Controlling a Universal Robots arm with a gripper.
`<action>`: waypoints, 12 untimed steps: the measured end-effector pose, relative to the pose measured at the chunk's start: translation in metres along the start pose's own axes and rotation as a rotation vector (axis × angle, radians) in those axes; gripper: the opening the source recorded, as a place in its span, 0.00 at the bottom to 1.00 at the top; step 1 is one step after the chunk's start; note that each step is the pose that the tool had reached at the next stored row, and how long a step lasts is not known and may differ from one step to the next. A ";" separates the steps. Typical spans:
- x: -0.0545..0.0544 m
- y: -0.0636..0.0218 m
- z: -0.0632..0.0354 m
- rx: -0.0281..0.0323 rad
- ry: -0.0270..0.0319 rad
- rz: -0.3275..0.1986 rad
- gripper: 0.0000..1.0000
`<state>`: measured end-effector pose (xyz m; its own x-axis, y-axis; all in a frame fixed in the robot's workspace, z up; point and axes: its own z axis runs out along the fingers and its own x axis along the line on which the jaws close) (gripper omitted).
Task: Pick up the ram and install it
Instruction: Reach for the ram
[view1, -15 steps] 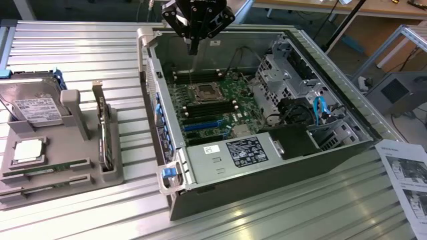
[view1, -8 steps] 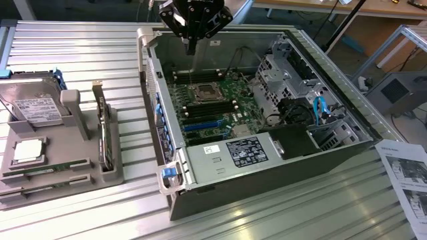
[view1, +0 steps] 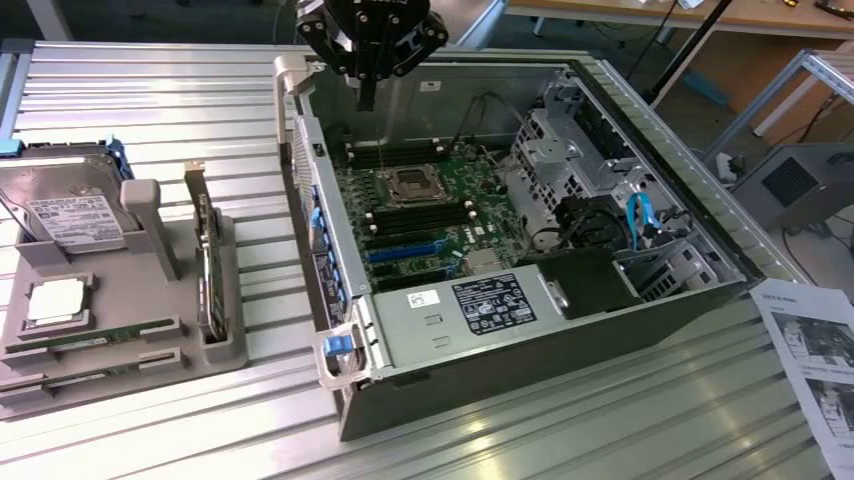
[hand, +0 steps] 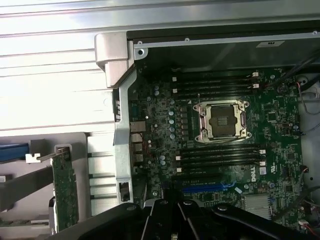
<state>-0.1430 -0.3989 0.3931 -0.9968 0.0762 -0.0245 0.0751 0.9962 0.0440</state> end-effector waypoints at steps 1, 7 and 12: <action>0.002 -0.0002 -0.0001 0.0001 0.0000 0.000 0.11; 0.013 -0.0009 -0.0003 0.0011 -0.0001 0.000 0.11; 0.022 -0.0017 -0.0006 0.0017 -0.0001 0.000 0.11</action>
<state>-0.1652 -0.3990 0.3930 -0.9968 0.0762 -0.0246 0.0751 0.9963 0.0423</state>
